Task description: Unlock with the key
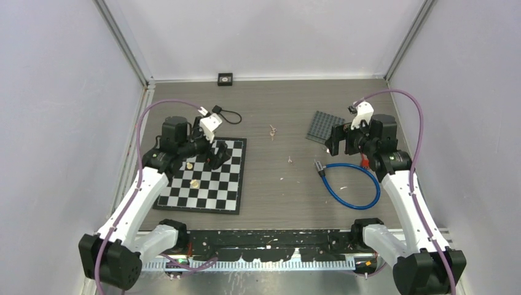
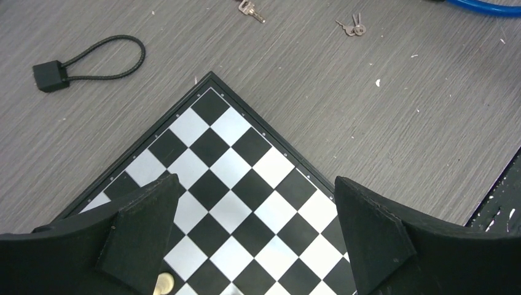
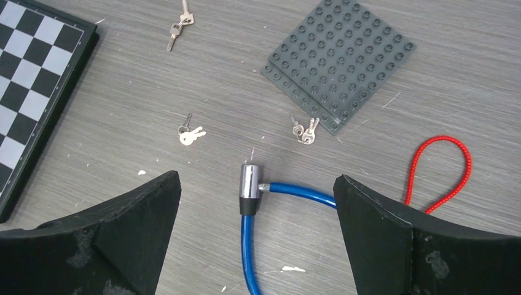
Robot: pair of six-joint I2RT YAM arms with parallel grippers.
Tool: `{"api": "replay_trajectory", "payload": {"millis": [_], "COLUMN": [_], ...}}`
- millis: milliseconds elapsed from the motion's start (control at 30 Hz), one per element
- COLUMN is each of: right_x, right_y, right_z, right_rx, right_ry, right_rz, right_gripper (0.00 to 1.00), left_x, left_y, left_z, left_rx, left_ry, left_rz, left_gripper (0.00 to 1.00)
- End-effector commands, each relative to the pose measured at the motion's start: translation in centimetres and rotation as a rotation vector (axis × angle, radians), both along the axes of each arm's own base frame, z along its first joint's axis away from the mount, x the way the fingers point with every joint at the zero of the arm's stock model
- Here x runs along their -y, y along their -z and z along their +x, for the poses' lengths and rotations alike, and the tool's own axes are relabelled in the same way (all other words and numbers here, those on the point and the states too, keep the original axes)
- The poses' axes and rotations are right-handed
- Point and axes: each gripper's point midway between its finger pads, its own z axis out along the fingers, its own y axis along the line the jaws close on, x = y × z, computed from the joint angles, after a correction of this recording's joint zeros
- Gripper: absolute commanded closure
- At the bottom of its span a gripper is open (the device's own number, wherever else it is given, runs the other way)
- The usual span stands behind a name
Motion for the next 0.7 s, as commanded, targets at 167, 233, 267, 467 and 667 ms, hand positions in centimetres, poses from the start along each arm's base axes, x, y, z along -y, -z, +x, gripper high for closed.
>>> {"api": "replay_trajectory", "payload": {"millis": [167, 233, 267, 467, 667], "right_x": [1.5, 1.7, 1.9, 2.8, 3.0], "right_y": [-0.2, 0.2, 0.4, 0.4, 1.2], "right_z": [1.2, 1.3, 1.3, 1.0, 0.6], "right_rx": [0.050, 0.042, 0.037, 0.038, 0.017], "right_ry": [0.035, 0.033, 0.036, 0.055, 0.020], "right_rz": [-0.049, -0.066, -0.071, -0.063, -0.088], "right_gripper": [0.00, 0.00, 0.00, 0.00, 0.00], "left_x": [3.2, 3.3, 3.3, 3.5, 3.2], "left_y": [-0.4, -0.1, -0.1, -0.2, 0.2], "left_z": [0.9, 0.6, 0.5, 0.8, 1.1], "left_rx": [0.003, -0.002, -0.001, 0.014, 0.009], "left_ry": [0.061, 0.067, 0.069, 0.072, 0.044], "left_rz": [-0.055, -0.054, -0.055, -0.058, -0.042], "left_gripper": [0.00, 0.00, 0.00, 0.00, 0.00]}}
